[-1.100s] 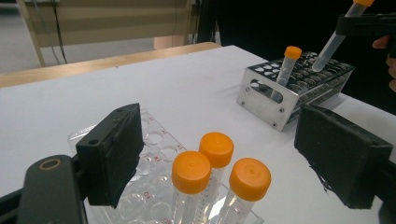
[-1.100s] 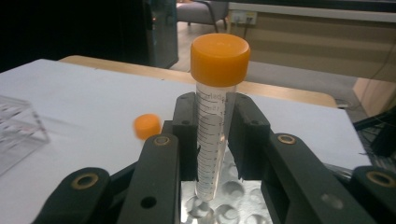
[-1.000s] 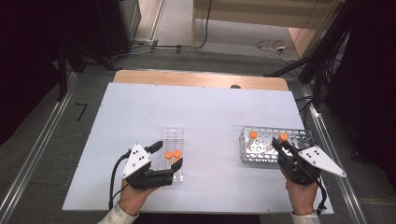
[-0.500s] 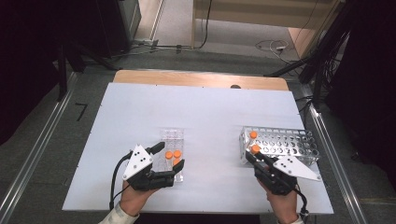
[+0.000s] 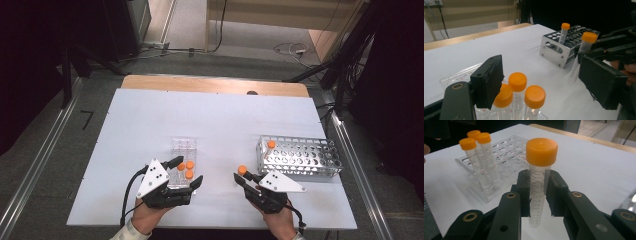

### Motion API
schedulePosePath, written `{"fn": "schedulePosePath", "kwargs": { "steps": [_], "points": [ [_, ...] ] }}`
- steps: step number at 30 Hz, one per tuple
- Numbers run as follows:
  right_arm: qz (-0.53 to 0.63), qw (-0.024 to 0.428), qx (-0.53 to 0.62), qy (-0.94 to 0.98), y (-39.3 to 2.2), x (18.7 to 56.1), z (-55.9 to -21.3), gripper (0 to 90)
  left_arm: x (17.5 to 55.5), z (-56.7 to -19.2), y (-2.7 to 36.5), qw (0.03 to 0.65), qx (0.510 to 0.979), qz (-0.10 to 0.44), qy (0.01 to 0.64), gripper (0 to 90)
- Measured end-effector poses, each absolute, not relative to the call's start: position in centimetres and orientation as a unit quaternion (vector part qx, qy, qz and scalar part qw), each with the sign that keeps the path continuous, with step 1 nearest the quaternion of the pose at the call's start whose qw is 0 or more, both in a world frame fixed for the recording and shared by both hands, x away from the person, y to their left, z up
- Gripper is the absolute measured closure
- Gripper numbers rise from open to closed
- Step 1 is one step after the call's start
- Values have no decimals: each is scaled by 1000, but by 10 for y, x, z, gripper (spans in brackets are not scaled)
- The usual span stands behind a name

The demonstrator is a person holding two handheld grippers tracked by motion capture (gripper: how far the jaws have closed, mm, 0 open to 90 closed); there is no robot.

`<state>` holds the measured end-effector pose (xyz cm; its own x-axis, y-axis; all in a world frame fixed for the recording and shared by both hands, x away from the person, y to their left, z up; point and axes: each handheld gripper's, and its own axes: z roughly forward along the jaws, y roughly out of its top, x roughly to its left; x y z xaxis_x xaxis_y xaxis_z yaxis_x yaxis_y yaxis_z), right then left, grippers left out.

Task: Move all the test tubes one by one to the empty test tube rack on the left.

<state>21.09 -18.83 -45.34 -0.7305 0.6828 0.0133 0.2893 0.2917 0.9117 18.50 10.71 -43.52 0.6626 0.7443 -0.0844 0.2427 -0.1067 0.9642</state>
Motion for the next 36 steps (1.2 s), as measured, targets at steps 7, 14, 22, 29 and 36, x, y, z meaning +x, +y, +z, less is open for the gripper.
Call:
{"fn": "schedulePosePath", "kwargs": {
  "steps": [7, 14, 22, 29, 36],
  "points": [
    [504, 180, 293, 792, -172, 207, -458, 718, 181, -436, 101, 573, 716, 213, 336, 220],
    [498, 175, 280, 802, -163, 205, -462, 718, 178, -436, 92, 577, 725, 199, 318, 276],
    [497, 166, 268, 809, -155, 202, -463, 718, 178, -439, 80, 579, 734, 183, 303, 326],
    [496, 160, 259, 813, -149, 199, -464, 718, 179, -440, 75, 582, 735, 179, 298, 377],
    [497, 159, 256, 814, -148, 198, -464, 718, 180, -442, 69, 581, 740, 174, 291, 422]
  ]
}}
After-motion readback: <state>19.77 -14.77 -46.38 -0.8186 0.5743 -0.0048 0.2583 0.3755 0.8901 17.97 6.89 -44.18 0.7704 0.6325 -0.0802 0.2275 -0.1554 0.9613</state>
